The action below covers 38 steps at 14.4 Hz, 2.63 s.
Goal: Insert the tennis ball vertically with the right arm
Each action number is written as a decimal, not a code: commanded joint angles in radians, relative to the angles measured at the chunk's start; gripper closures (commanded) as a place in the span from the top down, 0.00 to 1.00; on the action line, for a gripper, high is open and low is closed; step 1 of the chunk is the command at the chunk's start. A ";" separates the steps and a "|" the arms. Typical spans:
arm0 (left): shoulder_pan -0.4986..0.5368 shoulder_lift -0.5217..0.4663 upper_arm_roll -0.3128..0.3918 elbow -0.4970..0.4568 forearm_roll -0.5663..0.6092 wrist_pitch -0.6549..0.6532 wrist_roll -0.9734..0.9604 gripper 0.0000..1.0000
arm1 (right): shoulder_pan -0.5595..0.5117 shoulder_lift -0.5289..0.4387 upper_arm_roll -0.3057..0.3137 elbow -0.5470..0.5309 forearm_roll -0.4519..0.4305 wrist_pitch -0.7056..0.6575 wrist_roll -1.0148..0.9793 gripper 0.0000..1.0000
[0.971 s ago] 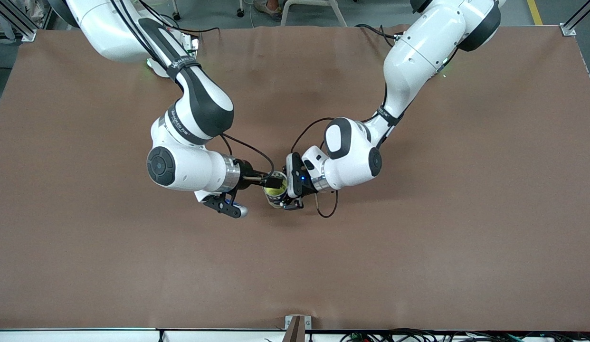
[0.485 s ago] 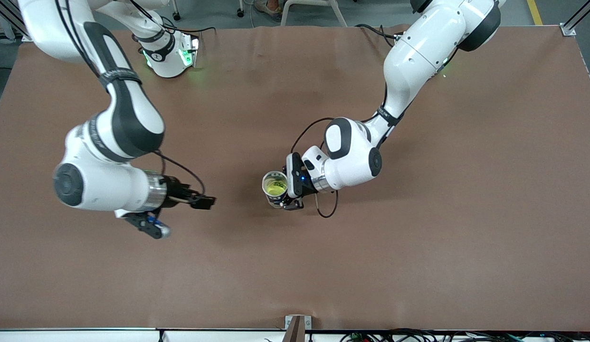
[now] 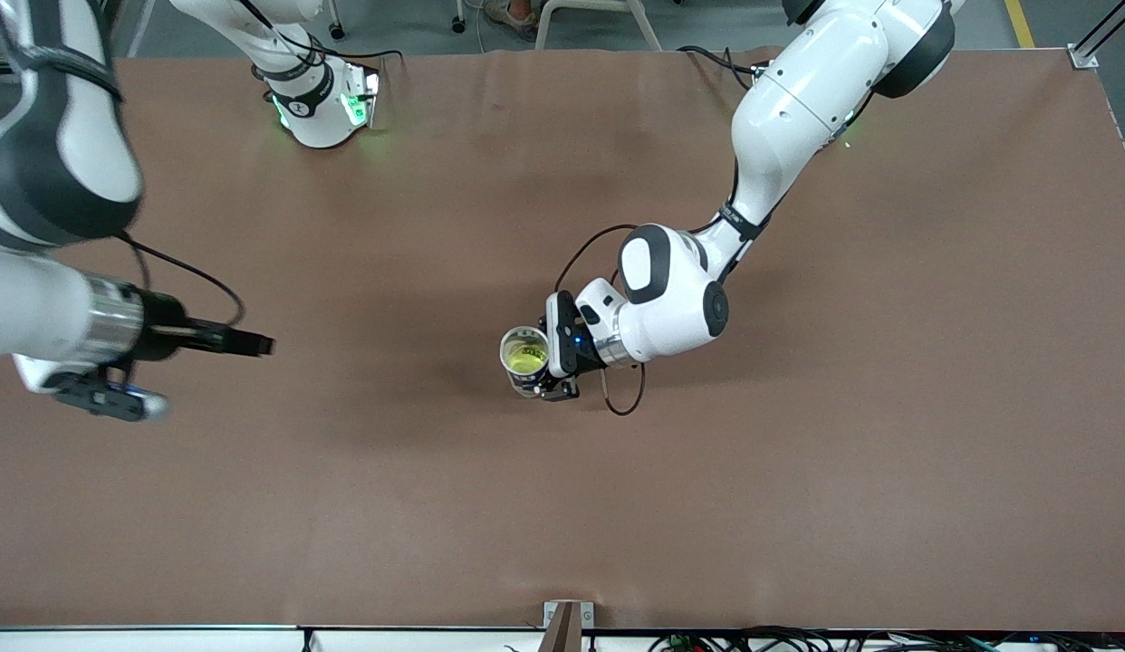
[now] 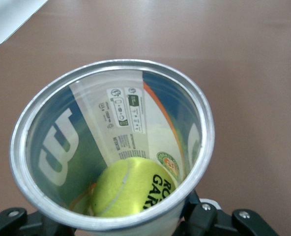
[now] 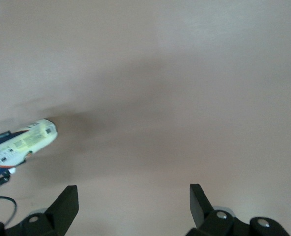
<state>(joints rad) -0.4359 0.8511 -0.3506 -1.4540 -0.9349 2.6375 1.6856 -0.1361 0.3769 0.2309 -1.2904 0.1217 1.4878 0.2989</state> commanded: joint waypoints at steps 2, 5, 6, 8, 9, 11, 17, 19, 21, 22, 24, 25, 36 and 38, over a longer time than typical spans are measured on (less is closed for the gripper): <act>0.009 0.002 -0.001 -0.012 -0.019 0.024 0.042 0.79 | -0.037 -0.099 0.015 -0.030 -0.097 -0.023 -0.172 1.00; 0.009 0.000 -0.001 -0.011 -0.019 0.024 0.042 0.79 | 0.027 -0.144 -0.114 -0.032 -0.106 -0.011 -0.346 1.00; 0.009 0.000 -0.001 -0.011 -0.019 0.024 0.042 0.79 | 0.082 -0.154 -0.201 -0.032 -0.105 -0.011 -0.372 1.00; 0.009 0.000 -0.001 -0.011 -0.018 0.024 0.042 0.79 | 0.185 -0.179 -0.339 -0.040 -0.091 -0.009 -0.363 1.00; 0.009 0.000 -0.001 -0.011 -0.016 0.024 0.042 0.79 | 0.196 -0.190 -0.356 -0.049 -0.093 -0.006 -0.359 1.00; 0.009 0.000 -0.001 -0.012 -0.010 0.024 0.042 0.79 | 0.190 -0.242 -0.357 -0.110 -0.099 0.046 -0.337 1.00; 0.005 0.000 0.001 -0.019 -0.007 0.024 0.043 0.79 | 0.069 -0.303 -0.244 -0.181 -0.097 0.109 -0.337 1.00; -0.001 0.003 0.002 -0.020 -0.007 0.024 0.043 0.79 | 0.065 -0.305 -0.251 -0.181 -0.099 0.103 -0.337 1.00; -0.003 0.003 0.004 -0.022 -0.007 0.024 0.043 0.80 | 0.062 -0.312 -0.254 -0.188 -0.099 0.108 -0.342 1.00; -0.003 0.003 0.004 -0.023 -0.007 0.024 0.043 0.82 | 0.062 -0.322 -0.254 -0.196 -0.100 0.106 -0.342 1.00; -0.003 0.003 0.004 -0.023 -0.005 0.024 0.058 1.00 | 0.061 -0.363 -0.254 -0.263 -0.100 0.124 -0.339 1.00; -0.001 0.003 0.004 -0.023 -0.005 0.024 0.059 1.00 | 0.059 -0.381 -0.254 -0.292 -0.099 0.135 -0.337 1.00; 0.006 -0.006 0.040 -0.081 0.008 0.012 0.043 1.00 | 0.064 -0.512 -0.251 -0.514 -0.112 0.281 -0.362 1.00; 0.002 -0.012 0.071 -0.085 0.008 -0.014 0.026 1.00 | 0.067 -0.504 -0.248 -0.482 -0.152 0.270 -0.372 1.00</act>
<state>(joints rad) -0.4318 0.8613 -0.3066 -1.5153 -0.9326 2.6400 1.7149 -0.0604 -0.1022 -0.0319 -1.7623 0.0103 1.7513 -0.0611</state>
